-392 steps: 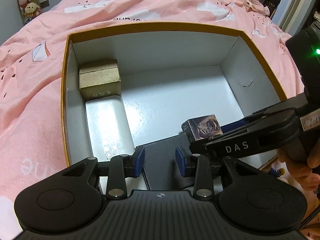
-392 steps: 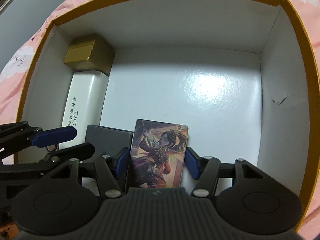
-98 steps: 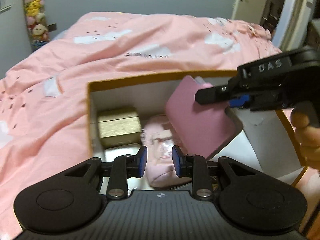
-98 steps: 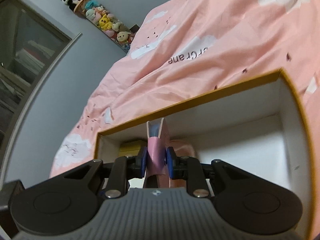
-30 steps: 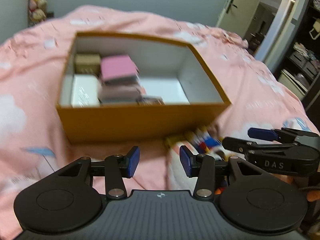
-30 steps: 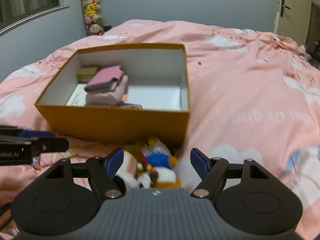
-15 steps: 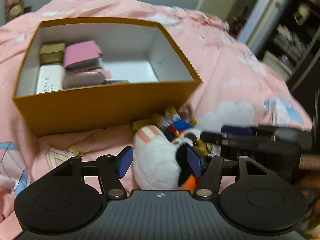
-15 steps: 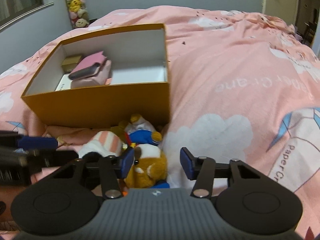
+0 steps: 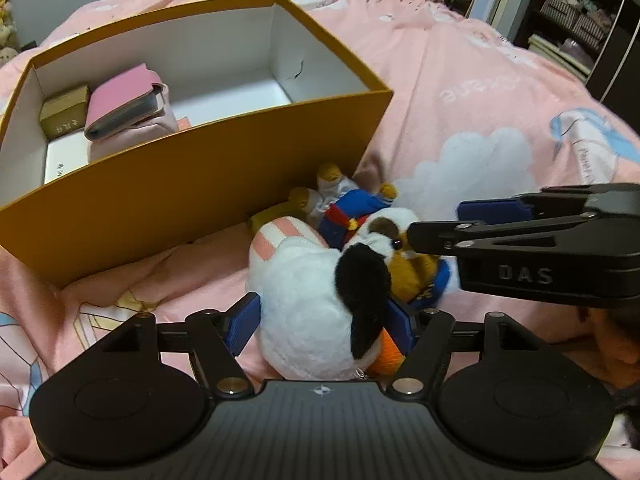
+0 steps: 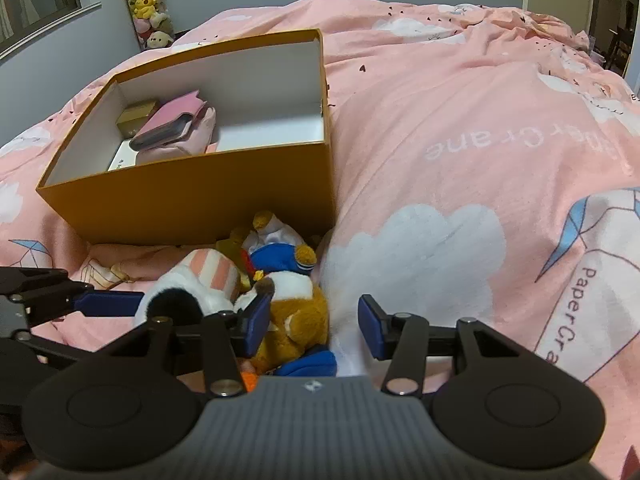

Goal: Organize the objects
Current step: 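Withdraw both grippers from the box toward the plush toys, then grasp the white plush with the left gripper while the right gripper grasps the brown dog plush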

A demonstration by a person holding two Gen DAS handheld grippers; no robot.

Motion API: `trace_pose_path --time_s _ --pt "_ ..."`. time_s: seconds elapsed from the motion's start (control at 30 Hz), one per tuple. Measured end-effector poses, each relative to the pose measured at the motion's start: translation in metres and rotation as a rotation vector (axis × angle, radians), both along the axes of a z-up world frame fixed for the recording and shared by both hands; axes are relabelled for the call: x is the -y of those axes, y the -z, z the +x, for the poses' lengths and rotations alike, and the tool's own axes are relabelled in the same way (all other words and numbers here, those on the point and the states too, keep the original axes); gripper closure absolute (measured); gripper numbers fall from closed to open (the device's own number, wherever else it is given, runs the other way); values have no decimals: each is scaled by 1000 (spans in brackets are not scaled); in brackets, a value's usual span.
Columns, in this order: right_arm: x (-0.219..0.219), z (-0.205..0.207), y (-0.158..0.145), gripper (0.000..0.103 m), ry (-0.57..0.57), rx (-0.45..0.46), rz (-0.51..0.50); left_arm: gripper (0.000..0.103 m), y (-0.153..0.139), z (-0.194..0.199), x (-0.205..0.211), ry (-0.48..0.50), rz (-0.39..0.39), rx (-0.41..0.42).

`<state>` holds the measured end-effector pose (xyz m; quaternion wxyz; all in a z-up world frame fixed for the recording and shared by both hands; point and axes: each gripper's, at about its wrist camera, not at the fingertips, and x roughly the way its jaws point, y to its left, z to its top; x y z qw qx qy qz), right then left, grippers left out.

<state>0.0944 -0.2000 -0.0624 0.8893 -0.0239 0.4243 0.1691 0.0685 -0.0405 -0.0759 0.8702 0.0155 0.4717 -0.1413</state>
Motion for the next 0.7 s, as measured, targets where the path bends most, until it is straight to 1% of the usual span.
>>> trace_pose_path --time_s 0.07,0.2,0.27,0.33,0.4,0.47,0.57,0.63,0.7 --pt "-1 0 1 51 -9 -5 3 24 4 2 -2 -5 -5 -7" --pt "-3 0 2 51 -24 -11 6 30 4 1 -7 -23 -28 -12" --pt "-3 1 3 51 -28 -12 10 36 1 -1 -10 -28 -37 -3" --pt "-3 0 2 51 -36 -8 14 38 -3 -5 -13 -37 -49 13" --pt "-5 -1 1 51 -50 0 15 39 -8 -8 -18 -48 -58 29" --pt "-9 -1 0 51 -70 2 11 39 -14 -12 -22 -64 -49 56" --pt "-16 -1 0 50 -109 4 -2 39 -22 -15 -33 -104 -60 87" --pt "-21 -1 1 44 -130 5 -19 39 -24 -15 -41 -129 -72 90" --pt "-25 0 3 42 -149 1 -39 39 -21 -12 -48 -153 -89 70"
